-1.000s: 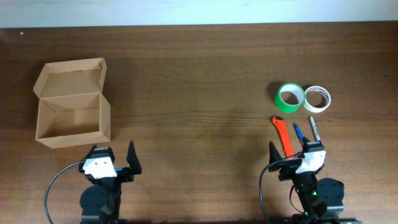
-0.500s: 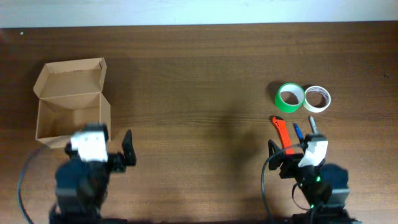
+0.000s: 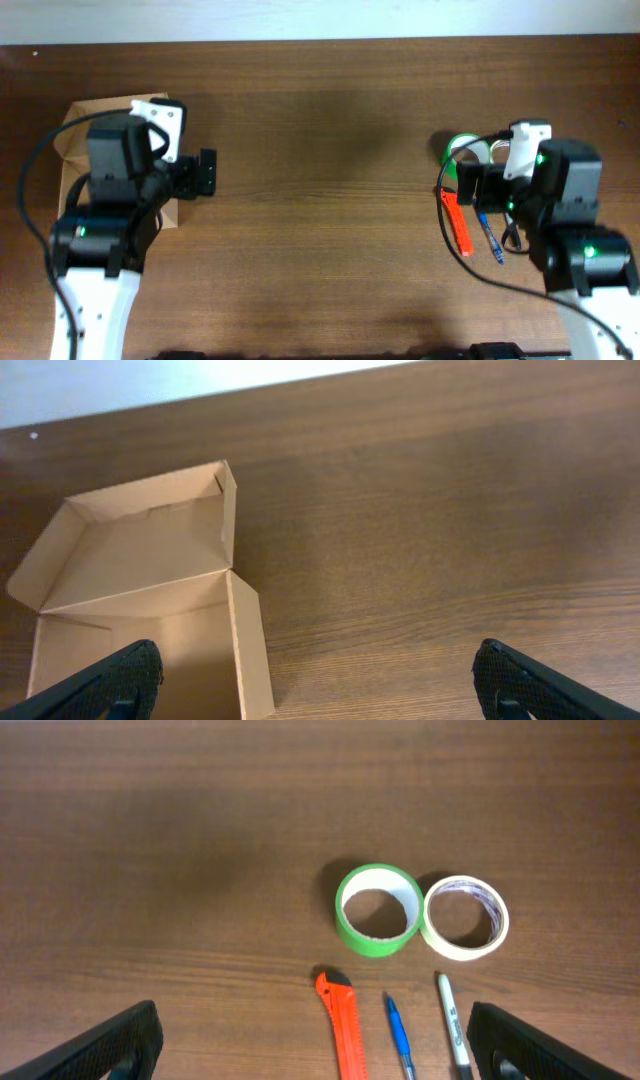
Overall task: Pack container
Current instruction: 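Move the left gripper over the cardboard box's front wall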
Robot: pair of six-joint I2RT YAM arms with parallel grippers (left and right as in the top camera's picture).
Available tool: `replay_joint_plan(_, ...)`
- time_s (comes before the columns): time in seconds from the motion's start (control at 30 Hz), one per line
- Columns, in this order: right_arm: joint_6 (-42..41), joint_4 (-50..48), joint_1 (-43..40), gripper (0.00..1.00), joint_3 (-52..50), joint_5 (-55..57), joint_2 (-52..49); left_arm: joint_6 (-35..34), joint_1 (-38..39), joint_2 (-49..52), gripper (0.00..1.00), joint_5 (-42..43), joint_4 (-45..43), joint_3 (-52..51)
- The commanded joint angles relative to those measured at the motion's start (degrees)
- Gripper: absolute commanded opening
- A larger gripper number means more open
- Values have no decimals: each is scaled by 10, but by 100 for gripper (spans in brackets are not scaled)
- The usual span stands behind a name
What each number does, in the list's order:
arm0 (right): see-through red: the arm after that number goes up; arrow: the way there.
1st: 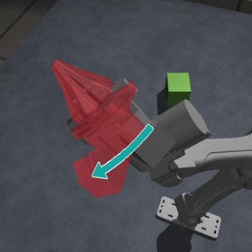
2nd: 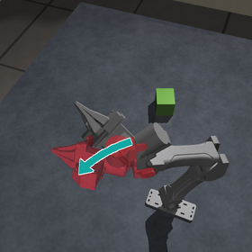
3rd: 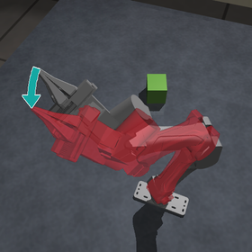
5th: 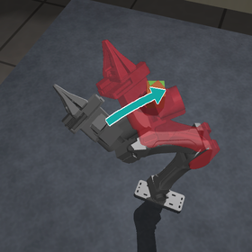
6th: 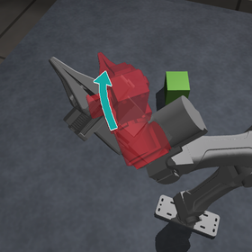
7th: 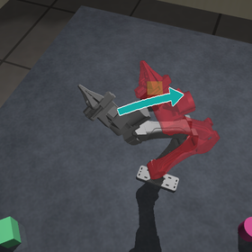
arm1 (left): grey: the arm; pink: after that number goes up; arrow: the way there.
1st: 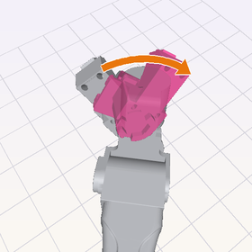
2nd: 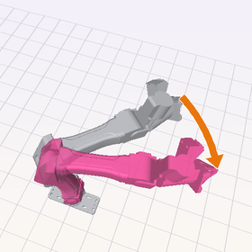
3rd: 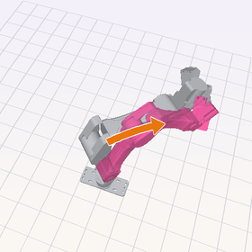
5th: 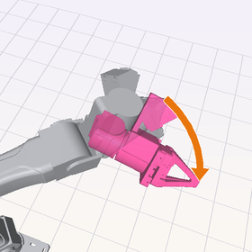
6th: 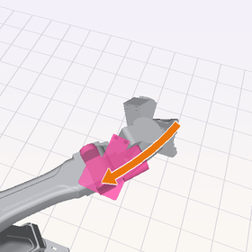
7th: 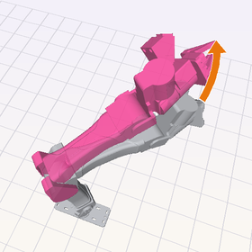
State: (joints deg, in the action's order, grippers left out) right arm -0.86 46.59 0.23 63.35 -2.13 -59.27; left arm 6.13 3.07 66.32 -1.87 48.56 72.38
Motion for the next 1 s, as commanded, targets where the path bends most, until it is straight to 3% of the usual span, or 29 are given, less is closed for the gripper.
replay_joint_plan(0.0,9,22,0,99,49,6,-31,17,2,27,100,7,1,12)
replay_joint_plan(0.33,-79,73,0,99,56,40,-97,34,-68,129,100,12,10,12)
replay_joint_plan(0.47,-105,90,0,99,56,61,-130,35,-119,169,100,99,14,12)
replay_joint_plan(0.63,-121,90,0,99,56,61,-165,33,-191,218,100,111,13,12)
replay_joint_plan(0.97,-121,82,0,99,56,61,-190,23,-203,285,98,111,31,12)
